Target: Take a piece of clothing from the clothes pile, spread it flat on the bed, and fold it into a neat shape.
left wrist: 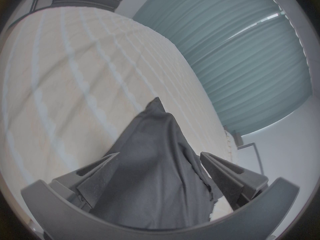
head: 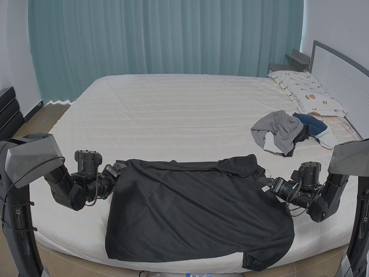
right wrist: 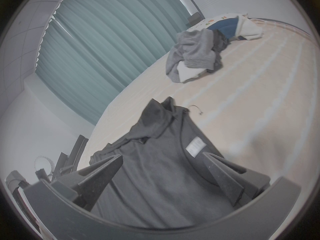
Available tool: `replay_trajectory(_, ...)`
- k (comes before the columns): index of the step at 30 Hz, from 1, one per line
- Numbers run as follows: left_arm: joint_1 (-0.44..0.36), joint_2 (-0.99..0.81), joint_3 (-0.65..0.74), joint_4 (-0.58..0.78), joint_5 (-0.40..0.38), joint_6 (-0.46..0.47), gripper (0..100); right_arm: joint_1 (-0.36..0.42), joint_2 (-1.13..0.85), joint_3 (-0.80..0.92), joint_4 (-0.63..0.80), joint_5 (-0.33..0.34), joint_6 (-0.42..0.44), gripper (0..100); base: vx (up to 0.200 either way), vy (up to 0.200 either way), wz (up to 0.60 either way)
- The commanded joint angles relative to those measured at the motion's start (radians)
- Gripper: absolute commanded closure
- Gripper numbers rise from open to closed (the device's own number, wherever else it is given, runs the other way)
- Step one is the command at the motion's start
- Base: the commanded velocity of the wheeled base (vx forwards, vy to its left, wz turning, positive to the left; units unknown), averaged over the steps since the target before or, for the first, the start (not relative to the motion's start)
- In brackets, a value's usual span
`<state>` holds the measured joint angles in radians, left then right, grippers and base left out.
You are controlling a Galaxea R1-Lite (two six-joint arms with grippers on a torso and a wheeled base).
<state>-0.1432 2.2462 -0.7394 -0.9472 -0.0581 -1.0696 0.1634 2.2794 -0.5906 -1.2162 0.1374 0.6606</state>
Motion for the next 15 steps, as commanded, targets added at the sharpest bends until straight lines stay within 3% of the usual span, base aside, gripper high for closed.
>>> replay_trajectory(1, -0.056, -0.056, 0.170, -0.176, -0.014, -0.095, 0, 0.099, 0.052, -0.247, 0.182, -0.035, 0.053, 0, 0.000, 0.000, 0.00)
replay_trajectory(8, -0.045, -0.002, 0.183, -0.245, -0.014, -0.096, 0, 0.094, 0.186, -0.379, 0.234, -0.058, 0.065, 0, 0.000, 0.000, 0.00)
replay_trajectory(15, -0.050, 0.004, 0.216, -0.304, -0.014, -0.096, 0, 0.105, 0.218, -0.528, 0.388, -0.058, 0.116, 0, 0.000, 0.000, 0.00)
